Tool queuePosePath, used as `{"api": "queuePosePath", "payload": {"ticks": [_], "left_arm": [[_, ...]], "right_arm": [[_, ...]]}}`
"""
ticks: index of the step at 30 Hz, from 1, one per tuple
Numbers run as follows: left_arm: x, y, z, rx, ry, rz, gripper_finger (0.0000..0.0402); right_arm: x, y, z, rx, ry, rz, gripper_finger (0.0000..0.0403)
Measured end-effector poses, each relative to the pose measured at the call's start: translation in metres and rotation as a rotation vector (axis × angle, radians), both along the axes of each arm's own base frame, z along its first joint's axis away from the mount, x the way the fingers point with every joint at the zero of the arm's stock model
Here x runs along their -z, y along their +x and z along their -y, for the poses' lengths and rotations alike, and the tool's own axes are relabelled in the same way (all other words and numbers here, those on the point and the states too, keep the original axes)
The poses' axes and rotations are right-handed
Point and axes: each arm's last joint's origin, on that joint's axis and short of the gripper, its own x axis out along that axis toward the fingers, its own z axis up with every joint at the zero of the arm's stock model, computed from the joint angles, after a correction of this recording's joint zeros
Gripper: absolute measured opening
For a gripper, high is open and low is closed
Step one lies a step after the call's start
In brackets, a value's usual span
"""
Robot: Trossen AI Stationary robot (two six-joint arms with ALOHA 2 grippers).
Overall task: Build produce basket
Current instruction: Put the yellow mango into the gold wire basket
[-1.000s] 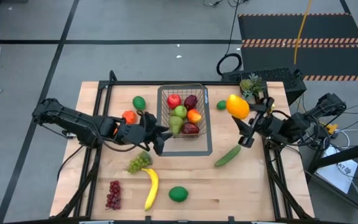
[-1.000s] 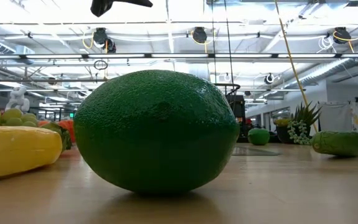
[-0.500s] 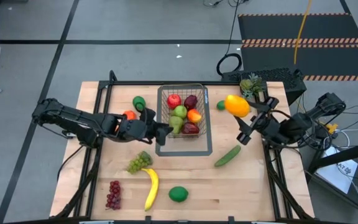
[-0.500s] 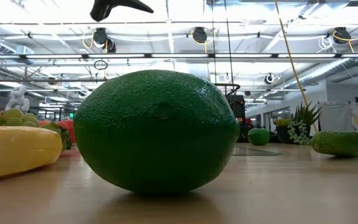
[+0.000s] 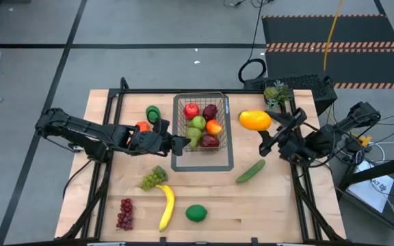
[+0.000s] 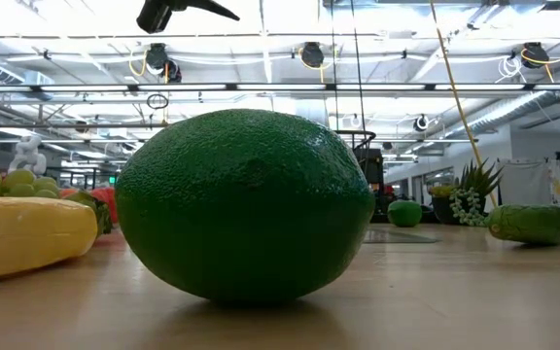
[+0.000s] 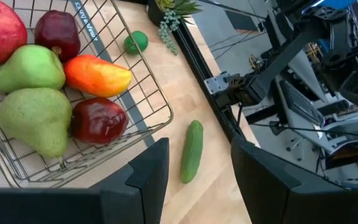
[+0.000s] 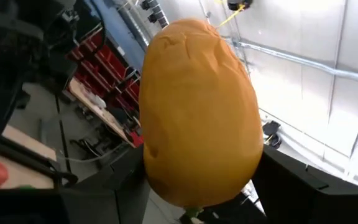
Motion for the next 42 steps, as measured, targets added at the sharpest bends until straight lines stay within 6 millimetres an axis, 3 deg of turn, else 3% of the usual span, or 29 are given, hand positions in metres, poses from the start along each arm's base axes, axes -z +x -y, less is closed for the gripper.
{"api": "queuePosePath", "payload": {"ticks": [7,22,31,42], "left_arm": [[0.002,-0.001,0.0,-0.009,0.006,-0.019,0.0175],[0.004,-0.001,-0.01,-0.073,0.016,-0.038,0.0175],[0.004,-0.001,-0.01,-0.035,0.037,-0.053,0.0175],[0.005,0.0,-0.006,0.17,0.146,-0.119,0.0175]], "right_arm": [[0.004,0.003,-0.002,-0.002,-0.053,-0.055,0.0238],[0.004,0.002,-0.001,-0.052,0.1,0.018,0.0238],[0.006,0.006,-0.003,-0.164,0.369,0.144,0.0238],[0.015,0.017,-0.01,-0.332,0.801,0.328,0.0238]]}}
